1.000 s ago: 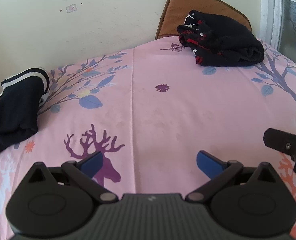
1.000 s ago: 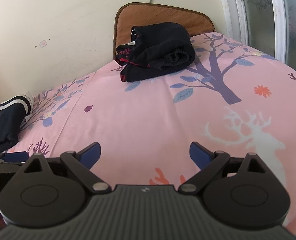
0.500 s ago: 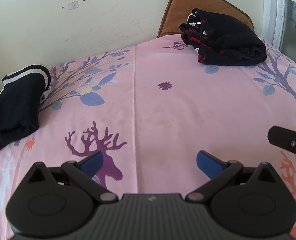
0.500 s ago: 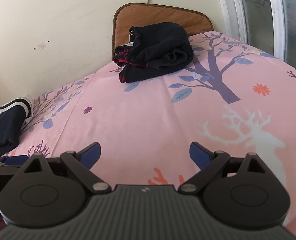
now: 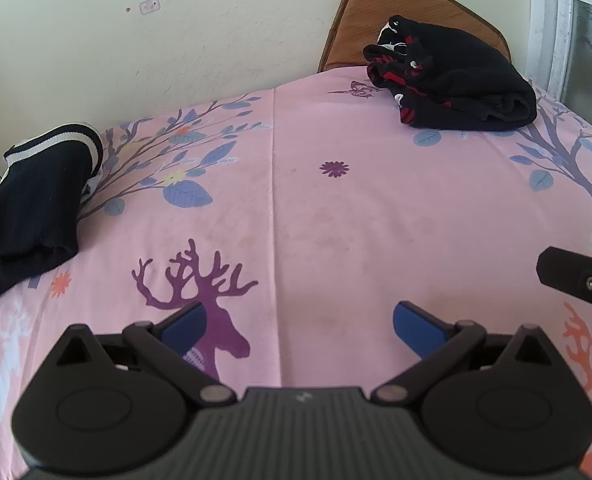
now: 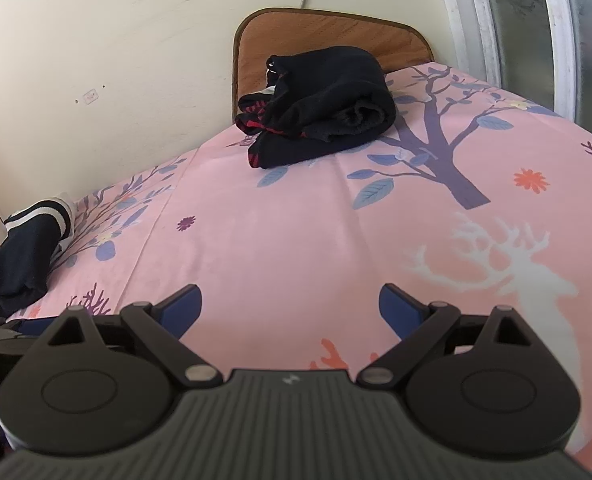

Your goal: Fold small clothes

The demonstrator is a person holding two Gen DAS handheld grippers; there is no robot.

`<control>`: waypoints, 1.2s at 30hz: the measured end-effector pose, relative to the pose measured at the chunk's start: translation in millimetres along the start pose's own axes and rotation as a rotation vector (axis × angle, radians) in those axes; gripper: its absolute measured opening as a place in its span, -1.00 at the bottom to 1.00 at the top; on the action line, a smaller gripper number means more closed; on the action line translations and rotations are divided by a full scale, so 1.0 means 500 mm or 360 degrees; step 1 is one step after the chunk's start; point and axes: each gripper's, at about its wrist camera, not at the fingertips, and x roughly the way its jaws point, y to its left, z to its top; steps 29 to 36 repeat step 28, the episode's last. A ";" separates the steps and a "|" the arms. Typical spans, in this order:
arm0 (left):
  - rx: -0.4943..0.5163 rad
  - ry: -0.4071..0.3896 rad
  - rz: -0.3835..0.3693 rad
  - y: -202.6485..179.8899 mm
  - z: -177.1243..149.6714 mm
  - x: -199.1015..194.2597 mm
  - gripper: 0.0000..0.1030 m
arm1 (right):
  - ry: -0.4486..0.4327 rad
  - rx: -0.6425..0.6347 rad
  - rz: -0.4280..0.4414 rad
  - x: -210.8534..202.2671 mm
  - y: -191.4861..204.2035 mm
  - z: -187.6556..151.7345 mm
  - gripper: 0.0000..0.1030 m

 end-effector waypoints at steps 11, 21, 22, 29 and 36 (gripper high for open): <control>0.0004 0.0008 0.0002 -0.001 -0.002 0.004 0.99 | 0.0005 0.0020 0.0003 0.001 -0.004 -0.003 0.89; 0.0002 0.0015 0.0001 -0.004 -0.001 0.006 0.99 | 0.0011 0.0034 0.0008 0.001 -0.008 -0.005 0.89; 0.0003 0.0014 -0.0002 -0.004 -0.002 0.006 0.99 | 0.0012 0.0035 0.0008 0.001 -0.008 -0.006 0.89; 0.0030 -0.0009 -0.0012 -0.010 -0.006 0.003 0.99 | 0.0013 0.0029 0.0007 0.003 -0.008 -0.007 0.89; 0.0030 -0.0009 -0.0012 -0.010 -0.006 0.003 0.99 | 0.0013 0.0029 0.0007 0.003 -0.008 -0.007 0.89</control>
